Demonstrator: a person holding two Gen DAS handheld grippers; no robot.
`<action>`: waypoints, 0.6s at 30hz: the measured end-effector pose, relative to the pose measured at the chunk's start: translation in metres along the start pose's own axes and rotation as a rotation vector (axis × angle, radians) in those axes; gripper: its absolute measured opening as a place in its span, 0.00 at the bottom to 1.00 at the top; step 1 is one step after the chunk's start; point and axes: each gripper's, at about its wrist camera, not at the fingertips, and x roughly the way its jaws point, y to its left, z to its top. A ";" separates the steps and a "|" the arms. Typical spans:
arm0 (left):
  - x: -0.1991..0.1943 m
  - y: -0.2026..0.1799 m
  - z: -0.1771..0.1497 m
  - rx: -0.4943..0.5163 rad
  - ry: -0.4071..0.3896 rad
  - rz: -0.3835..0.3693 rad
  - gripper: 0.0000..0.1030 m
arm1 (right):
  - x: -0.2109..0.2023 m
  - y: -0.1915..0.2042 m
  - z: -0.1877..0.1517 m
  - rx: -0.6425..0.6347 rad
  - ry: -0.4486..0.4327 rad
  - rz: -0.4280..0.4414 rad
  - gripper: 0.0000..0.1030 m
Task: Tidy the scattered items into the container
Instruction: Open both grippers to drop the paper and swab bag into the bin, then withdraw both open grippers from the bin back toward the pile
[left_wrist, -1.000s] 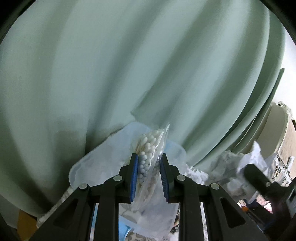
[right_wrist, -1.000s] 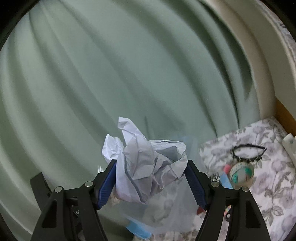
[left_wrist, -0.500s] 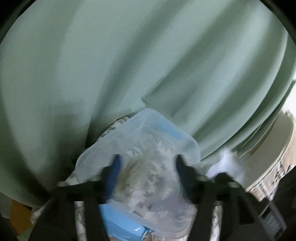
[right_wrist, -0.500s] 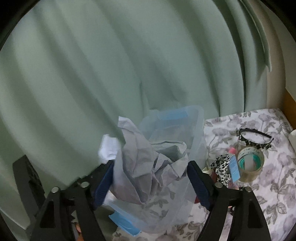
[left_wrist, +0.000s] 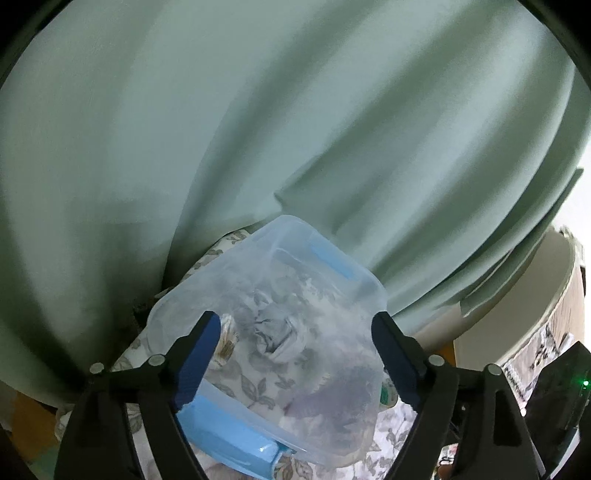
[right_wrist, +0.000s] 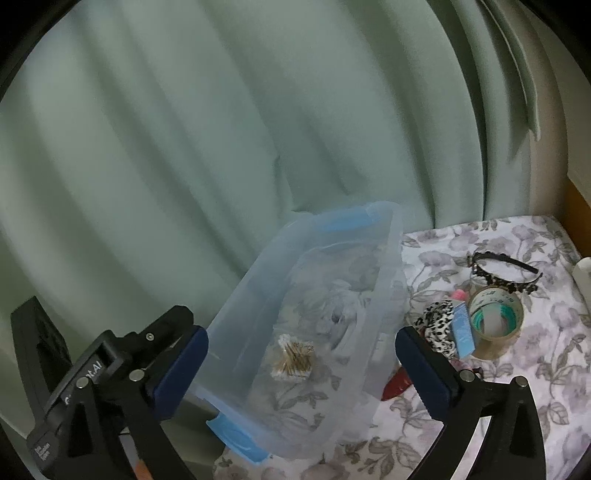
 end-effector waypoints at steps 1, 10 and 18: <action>-0.001 -0.005 -0.001 0.016 0.001 0.003 0.84 | -0.004 -0.001 0.000 -0.002 -0.008 -0.006 1.00; -0.019 -0.052 -0.011 0.144 -0.025 0.023 0.92 | -0.057 -0.019 0.002 -0.019 -0.147 -0.060 1.00; -0.030 -0.094 -0.031 0.273 -0.032 0.043 0.93 | -0.095 -0.048 0.001 0.011 -0.192 -0.097 1.00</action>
